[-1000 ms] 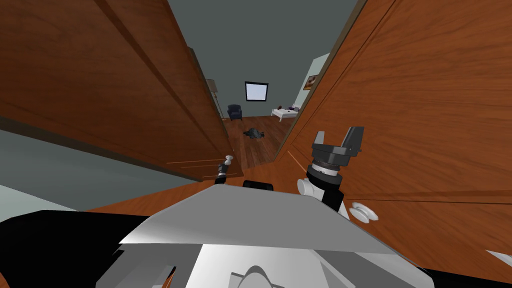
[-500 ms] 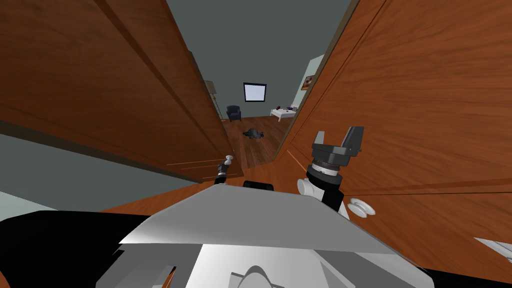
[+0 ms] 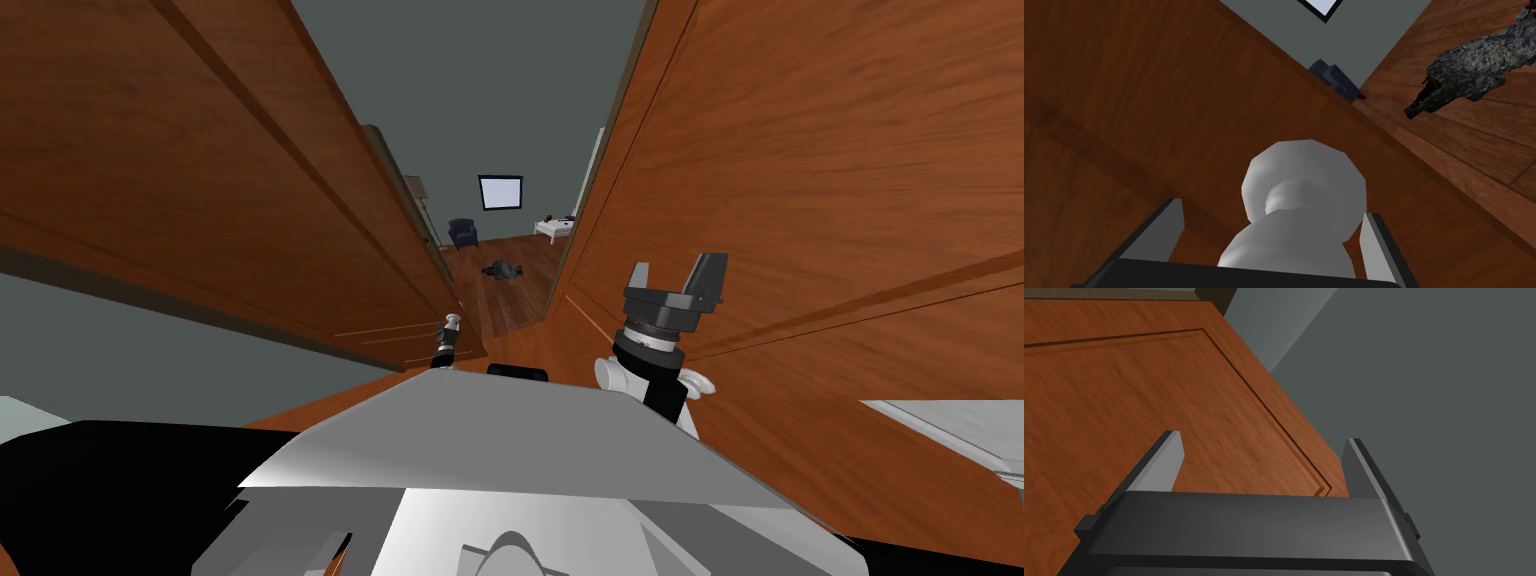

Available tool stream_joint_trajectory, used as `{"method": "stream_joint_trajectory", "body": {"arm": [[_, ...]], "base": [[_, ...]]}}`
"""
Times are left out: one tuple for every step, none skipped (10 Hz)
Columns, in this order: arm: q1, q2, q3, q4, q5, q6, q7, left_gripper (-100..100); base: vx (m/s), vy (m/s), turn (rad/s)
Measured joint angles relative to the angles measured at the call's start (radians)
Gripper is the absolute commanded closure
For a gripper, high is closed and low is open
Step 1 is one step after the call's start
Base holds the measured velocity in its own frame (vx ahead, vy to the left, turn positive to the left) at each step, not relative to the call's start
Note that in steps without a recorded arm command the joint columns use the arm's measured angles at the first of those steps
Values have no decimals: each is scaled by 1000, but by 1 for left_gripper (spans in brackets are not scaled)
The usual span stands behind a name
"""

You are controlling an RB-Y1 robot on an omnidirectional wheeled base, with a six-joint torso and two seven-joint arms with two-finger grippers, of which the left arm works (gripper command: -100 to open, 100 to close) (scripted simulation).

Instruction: Pull the door open

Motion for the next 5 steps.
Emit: {"method": "stream_joint_trajectory", "body": {"arm": [[2,-2,-7,-7,15,1,27,-100],[5,-3,-14,-14,32,3,56,-100],[7,-4,-18,-19,40,4,77,-100],[10,-6,-23,-24,52,6,102,-100],[14,-7,-30,-32,70,8,131,-100]], "base": [[-89,7,-89],[-68,13,-24],[-60,6,-63],[-74,12,-91],[-57,14,-30]]}}
